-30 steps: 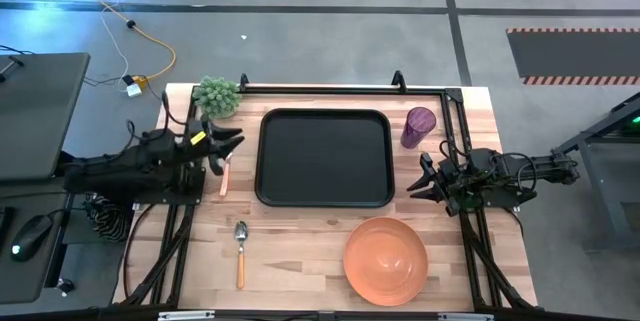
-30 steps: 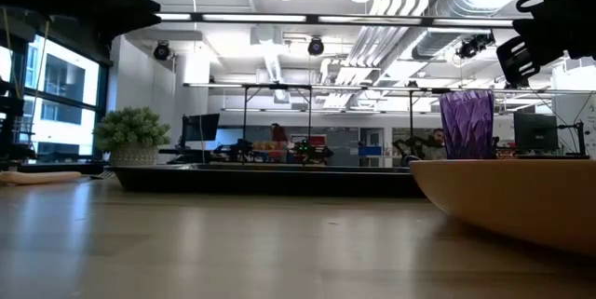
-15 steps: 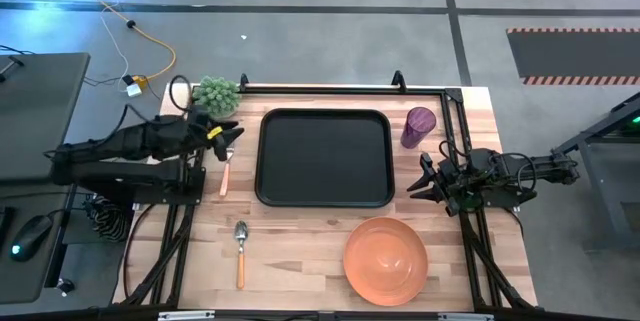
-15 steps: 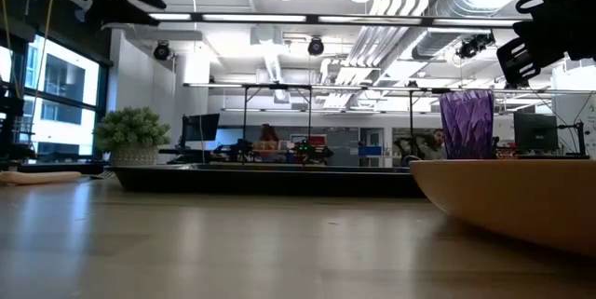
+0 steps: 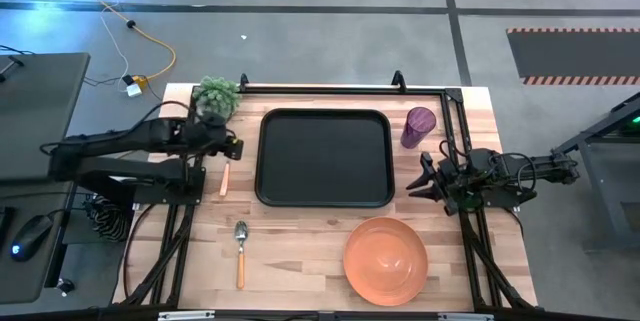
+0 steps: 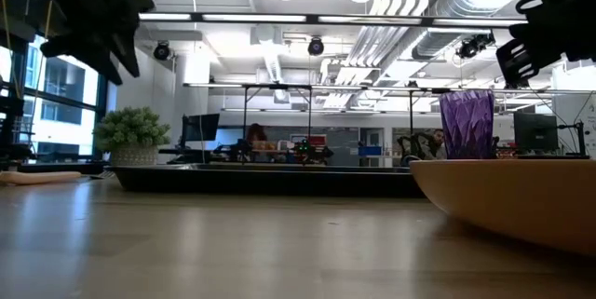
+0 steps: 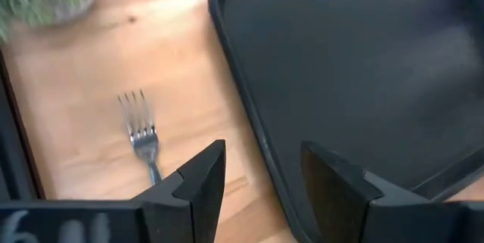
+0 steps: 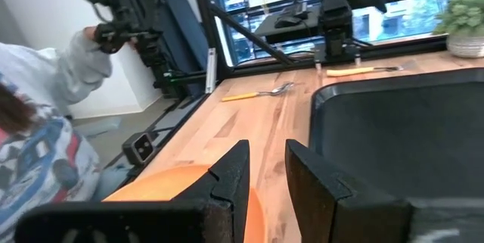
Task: Pick and place plate/cup/fork/spoon on tray
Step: Put the orange fork into the black tray
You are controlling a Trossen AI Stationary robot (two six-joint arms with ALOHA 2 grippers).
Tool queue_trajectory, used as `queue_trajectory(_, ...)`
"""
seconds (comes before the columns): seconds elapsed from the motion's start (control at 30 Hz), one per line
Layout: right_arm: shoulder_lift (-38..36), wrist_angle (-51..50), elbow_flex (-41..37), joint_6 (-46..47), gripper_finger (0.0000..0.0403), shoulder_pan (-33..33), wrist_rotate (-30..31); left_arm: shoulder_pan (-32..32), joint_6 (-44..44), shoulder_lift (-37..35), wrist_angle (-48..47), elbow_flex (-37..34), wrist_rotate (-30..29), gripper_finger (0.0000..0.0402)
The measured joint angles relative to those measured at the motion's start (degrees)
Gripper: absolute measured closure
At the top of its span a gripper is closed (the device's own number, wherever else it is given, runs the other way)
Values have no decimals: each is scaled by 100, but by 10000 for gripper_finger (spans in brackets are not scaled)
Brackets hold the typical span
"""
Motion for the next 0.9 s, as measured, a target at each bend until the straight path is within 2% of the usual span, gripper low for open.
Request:
queue_trajectory(0.37, 0, -3, 0, 54, 324, -2, 164, 135, -334, 1086, -9, 0, 468, 252)
queue_trajectory(0.9, 0, -37, 0, 70, 324, -2, 129, 135, -949, 2334, -261, 0, 468, 252)
